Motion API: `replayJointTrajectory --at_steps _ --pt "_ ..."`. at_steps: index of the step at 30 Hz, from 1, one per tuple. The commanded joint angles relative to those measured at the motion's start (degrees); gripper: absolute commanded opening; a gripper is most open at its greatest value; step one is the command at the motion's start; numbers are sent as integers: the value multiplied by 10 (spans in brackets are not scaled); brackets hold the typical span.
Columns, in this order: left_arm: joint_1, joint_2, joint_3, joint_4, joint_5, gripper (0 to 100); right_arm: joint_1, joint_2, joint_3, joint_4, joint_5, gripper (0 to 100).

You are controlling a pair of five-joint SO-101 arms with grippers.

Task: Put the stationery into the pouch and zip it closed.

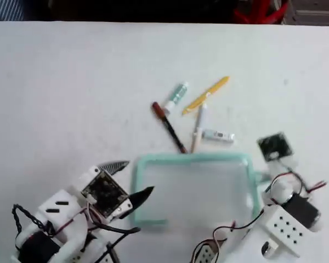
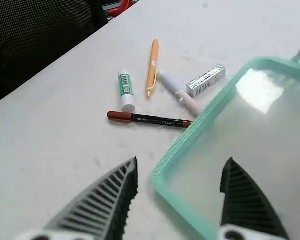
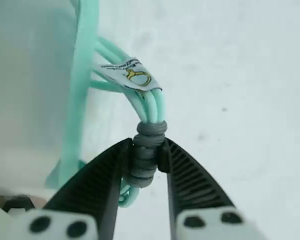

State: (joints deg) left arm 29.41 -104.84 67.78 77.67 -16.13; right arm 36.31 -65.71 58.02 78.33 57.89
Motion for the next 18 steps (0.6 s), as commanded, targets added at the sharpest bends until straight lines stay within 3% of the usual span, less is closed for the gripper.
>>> replayJointTrajectory --at_steps 1,4,7,12,18 --pt "3 2 -5 -2 4 269 -95 -24 -245 152 -69 19" --pt "9 1 -5 -2 4 269 -207 -13 -380 204 -169 19" --pt "41 1 -12 -1 5 269 -262 38 -443 204 -244 19" --pt "58 1 -43 4 6 269 -378 172 -508 204 -295 19" --pt "66 0 -63 -11 7 269 -541 233 -656 204 -361 19"
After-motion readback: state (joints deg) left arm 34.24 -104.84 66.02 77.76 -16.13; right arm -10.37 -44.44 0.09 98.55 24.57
